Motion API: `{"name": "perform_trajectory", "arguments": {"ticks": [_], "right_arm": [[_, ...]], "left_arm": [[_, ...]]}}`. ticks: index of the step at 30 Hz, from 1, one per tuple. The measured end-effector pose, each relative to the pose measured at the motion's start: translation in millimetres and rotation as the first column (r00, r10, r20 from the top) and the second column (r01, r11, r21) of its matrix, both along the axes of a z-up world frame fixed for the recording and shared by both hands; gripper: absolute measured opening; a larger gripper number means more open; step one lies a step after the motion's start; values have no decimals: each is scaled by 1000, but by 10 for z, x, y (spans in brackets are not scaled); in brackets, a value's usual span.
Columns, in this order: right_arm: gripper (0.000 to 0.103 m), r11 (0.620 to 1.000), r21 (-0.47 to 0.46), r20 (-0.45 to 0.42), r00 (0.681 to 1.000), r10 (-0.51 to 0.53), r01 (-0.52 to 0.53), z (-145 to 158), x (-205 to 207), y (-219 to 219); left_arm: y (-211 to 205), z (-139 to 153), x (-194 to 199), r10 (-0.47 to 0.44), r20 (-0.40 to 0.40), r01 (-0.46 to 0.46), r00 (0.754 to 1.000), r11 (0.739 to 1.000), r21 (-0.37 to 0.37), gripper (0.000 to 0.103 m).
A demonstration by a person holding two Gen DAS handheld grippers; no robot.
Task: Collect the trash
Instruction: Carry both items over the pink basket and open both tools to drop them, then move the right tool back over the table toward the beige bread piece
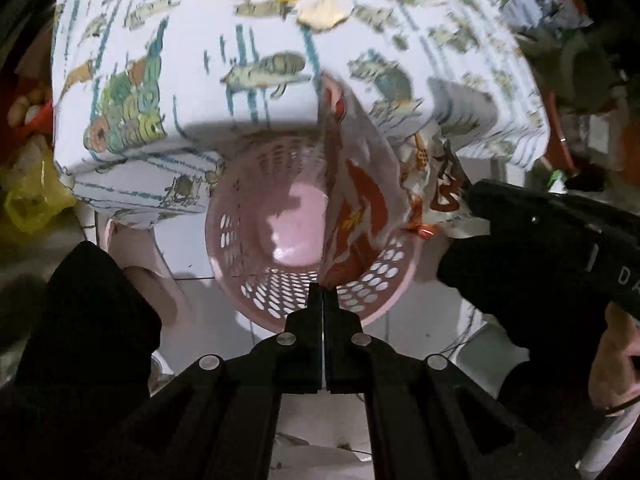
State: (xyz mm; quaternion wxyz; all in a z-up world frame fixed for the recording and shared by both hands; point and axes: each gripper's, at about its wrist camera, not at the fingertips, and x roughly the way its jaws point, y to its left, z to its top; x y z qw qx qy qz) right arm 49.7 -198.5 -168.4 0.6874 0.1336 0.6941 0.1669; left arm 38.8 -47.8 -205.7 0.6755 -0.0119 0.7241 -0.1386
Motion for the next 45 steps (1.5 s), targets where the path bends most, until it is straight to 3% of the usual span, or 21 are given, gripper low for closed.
{"name": "perform_trajectory", "arguments": {"ticks": [3, 8, 13, 15, 19, 20, 23, 25, 28, 31, 35, 37, 39, 41, 43, 45], "right_arm": [[2, 999, -36, -23, 1000, 2, -3, -175, 11, 37], [2, 997, -51, -94, 994, -58, 54, -520, 35, -26], [2, 996, -64, -108, 991, -75, 69, -667, 41, -56], [2, 996, -66, -104, 992, -73, 67, -698, 46, -32], [2, 994, -91, -117, 991, -64, 53, -779, 16, 9], [2, 995, -91, -120, 991, -60, 50, -788, 12, 20], [2, 995, -89, -110, 993, -50, 40, -772, 23, 41], [2, 996, -84, -107, 993, -50, 41, -755, 32, 45], [2, 996, -77, -102, 993, -54, 46, -724, 47, 59], [2, 994, -84, -96, 993, -75, 66, -690, 65, 47], [3, 993, -76, -65, 993, -95, 90, -605, 113, 12], [10, 993, -71, -36, 994, -99, 96, -524, 132, 15], [11, 995, -49, -12, 996, -91, 90, -410, 137, 35], [11, 997, -38, 24, 997, -73, 74, -276, 141, 65], [21, 998, -19, 59, 996, -63, 64, -147, 147, 69], [24, 998, -15, 85, 995, -61, 63, -42, 152, 66]], "left_arm": [[-1, -160, 20, -5, -1, 5, 1000, 999, 42, 0], [22, -535, -48, 21, -128, -14, 992, 998, 55, 0], [-35, -679, -37, -13, -84, 24, 996, 991, 132, 0], [-24, -718, -31, -5, -87, 18, 996, 989, 146, 9], [-19, -788, -5, -4, -108, 24, 994, 981, 191, 63], [-24, -801, -4, 0, -108, 22, 994, 979, 204, 68], [28, -752, 11, 28, -111, -5, 993, 979, 202, 68], [63, -650, 37, 28, -69, -11, 997, 973, 231, 68], [58, -294, 96, -9, 61, -6, 998, 969, 245, 68], [65, 138, 128, -13, 182, -22, 983, 982, 190, 68], [136, 480, 188, 44, 276, -77, 960, 991, 109, 68], [168, 630, 219, 61, 320, -96, 945, 991, 95, 68], [163, 819, 234, 67, 370, -100, 926, 992, 73, 67], [202, 1032, 216, 68, 440, -101, 895, 994, 52, 67], [267, 1218, 212, 82, 500, -115, 862, 993, 34, 67], [336, 1414, 190, 99, 544, -129, 833, 992, 17, 67]]}}
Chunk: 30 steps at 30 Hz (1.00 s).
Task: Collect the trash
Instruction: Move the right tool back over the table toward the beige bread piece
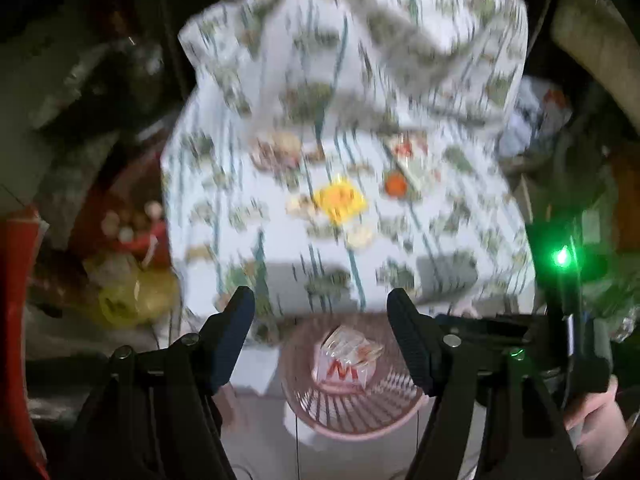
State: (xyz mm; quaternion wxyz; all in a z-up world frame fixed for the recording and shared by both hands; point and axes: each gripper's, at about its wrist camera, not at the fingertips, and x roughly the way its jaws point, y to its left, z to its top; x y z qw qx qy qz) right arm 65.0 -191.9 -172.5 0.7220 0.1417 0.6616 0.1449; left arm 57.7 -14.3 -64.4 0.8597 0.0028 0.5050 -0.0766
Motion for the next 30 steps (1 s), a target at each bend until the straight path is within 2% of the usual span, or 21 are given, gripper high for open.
{"name": "perform_trajectory", "arguments": {"ticks": [3, 6, 9, 10, 13, 15, 17, 20, 25, 30], "right_arm": [[24, 999, -44, 87, 996, 13, -9, 272, 17, -14], [24, 999, -48, 190, 982, 5, 5, 654, 109, -95], [24, 996, -81, 290, 957, -8, 33, 1034, 236, -190], [24, 995, -86, 328, 944, -25, 57, 1171, 282, -233], [26, 992, -88, 382, 923, -53, 93, 1394, 438, -304], [31, 991, -100, 397, 917, -41, 87, 1455, 548, -324], [33, 988, -128, 408, 912, -29, 89, 1453, 659, -332], [35, 985, -158, 387, 922, -9, 76, 1271, 744, -287], [36, 987, -161, 244, 970, 14, 26, 759, 901, -123], [35, 979, -197, 144, 987, 74, -45, 409, 1092, 152]], "left_arm": [[77, 253, 46, 13, 66, -13, 998, 1000, 8, 67], [131, 510, 163, 10, 131, -16, 991, 999, 40, 69], [207, 684, 326, 37, 183, -41, 982, 999, 20, 84], [235, 717, 397, 56, 203, -59, 978, 998, 10, 90], [228, 727, 626, 70, 214, -83, 974, 995, 51, 90], [242, 707, 723, 71, 223, -84, 972, 995, 49, 90], [290, 616, 786, 83, 214, -92, 973, 995, 33, 90], [343, 357, 912, 97, 138, -102, 986, 994, 34, 90], [395, 28, 1145, 99, 38, -101, 994, 993, 67, 90], [474, -166, 1339, 126, -29, -124, 992, 991, 50, 90]]}}
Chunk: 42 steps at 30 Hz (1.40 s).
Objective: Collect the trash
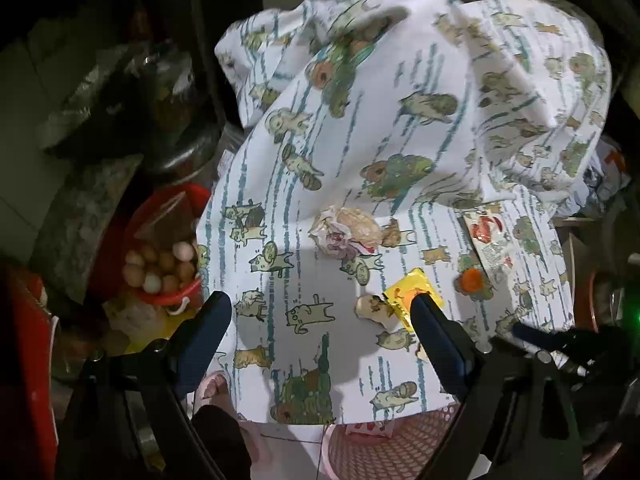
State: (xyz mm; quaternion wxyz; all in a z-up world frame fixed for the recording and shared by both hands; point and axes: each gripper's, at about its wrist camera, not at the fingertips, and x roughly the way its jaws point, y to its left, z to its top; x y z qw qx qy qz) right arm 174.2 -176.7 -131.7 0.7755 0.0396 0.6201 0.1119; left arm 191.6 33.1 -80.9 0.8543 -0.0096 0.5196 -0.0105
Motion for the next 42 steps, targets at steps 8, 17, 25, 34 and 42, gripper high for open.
{"name": "perform_trajectory", "arguments": {"ticks": [8, 17, 25, 34, 42], "right_arm": [[35, 998, -46, -123, 992, 40, -46, -477, 116, 433], [48, 993, -98, -151, 987, 56, -71, -728, 149, 656], [42, 980, -174, -97, 992, 82, -98, -792, 65, 808], [42, 998, -60, -54, 998, -10, 7, -350, 38, 357], [42, 990, -74, 7, 993, -118, 119, -51, 153, -260]], "left_arm": [[167, -92, 122, 61, -37, -62, 997, 998, -33, 90], [214, -55, 123, 54, -31, -55, 998, 998, -36, 90], [250, -35, 107, 56, -26, -57, 998, 998, -38, 90], [26, -310, 217, 15, -122, -25, 992, 996, -84, 80], [-329, -751, 397, 25, -281, -71, 959, 985, -156, 52]]}}
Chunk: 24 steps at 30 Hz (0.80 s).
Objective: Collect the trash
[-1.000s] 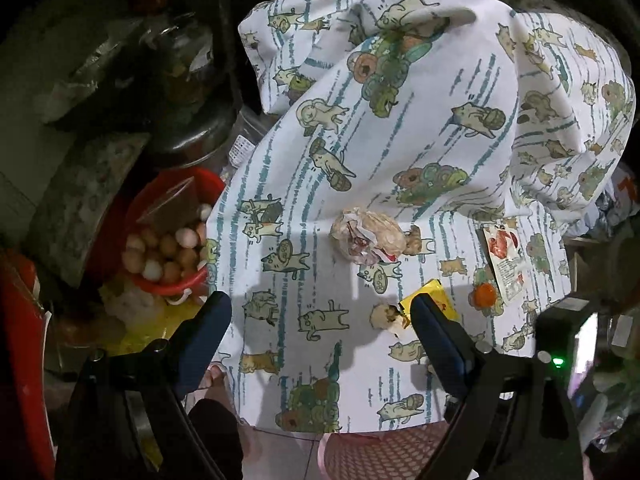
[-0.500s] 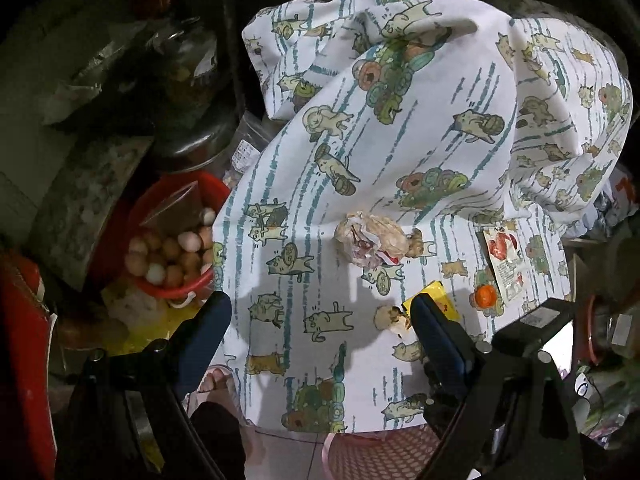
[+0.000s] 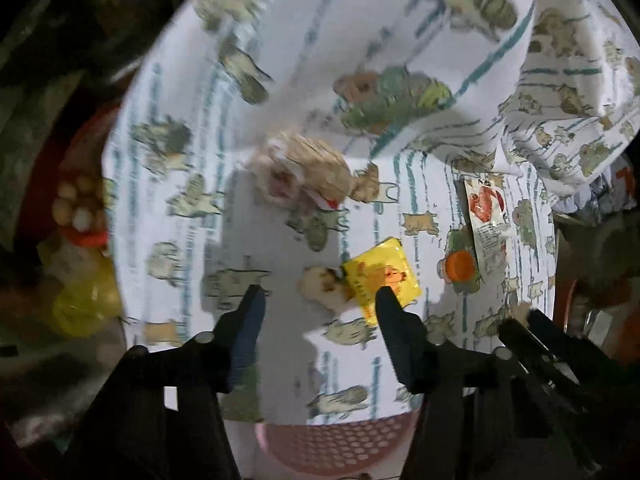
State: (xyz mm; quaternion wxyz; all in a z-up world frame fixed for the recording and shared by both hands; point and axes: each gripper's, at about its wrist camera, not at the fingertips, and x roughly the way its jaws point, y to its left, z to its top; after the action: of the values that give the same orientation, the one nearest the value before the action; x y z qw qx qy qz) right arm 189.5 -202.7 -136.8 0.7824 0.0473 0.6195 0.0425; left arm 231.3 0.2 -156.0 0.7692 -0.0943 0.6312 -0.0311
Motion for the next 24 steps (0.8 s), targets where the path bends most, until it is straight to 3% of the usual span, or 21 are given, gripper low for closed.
{"name": "perform_trajectory", "arguments": {"ticks": [2, 5, 10, 15, 18, 19, 22, 23, 24], "right_arm": [[42, 1000, 13, -14, 1000, -16, 16, -34, 45, -131], [42, 1000, 10, -19, 1000, -23, 24, -9, -5, -256], [42, 999, 9, -11, 999, -31, 31, 29, -50, -452], [42, 999, 13, -15, 999, -50, 50, 74, -20, -603], [42, 997, 49, -17, 998, -60, 60, 124, -4, -631], [42, 997, 49, -15, 998, -59, 60, 133, 3, -626], [42, 998, 39, -8, 998, -57, 57, 154, 17, -598], [42, 998, 40, -9, 998, -57, 57, 153, 18, -594], [42, 997, 42, -11, 998, -57, 57, 151, 17, -589]], "left_arm": [[-93, -117, 58, 16, -20, -16, 1000, 1000, 19, 46], [-196, -300, 122, 57, -48, -52, 997, 993, 108, 46], [-314, -460, 172, 78, -72, -70, 994, 992, 106, 46], [-379, -600, 174, 75, -90, -58, 993, 982, 181, 46], [-394, -611, 169, 82, -84, -64, 993, 980, 189, 38], [-396, -607, 161, 81, -81, -65, 993, 980, 190, 28], [-421, -596, 121, 54, -84, -38, 995, 981, 189, 24], [-443, -586, 102, 38, -82, -22, 996, 981, 190, 14], [-474, -572, 81, 23, -83, -7, 996, 982, 188, 12]]}}
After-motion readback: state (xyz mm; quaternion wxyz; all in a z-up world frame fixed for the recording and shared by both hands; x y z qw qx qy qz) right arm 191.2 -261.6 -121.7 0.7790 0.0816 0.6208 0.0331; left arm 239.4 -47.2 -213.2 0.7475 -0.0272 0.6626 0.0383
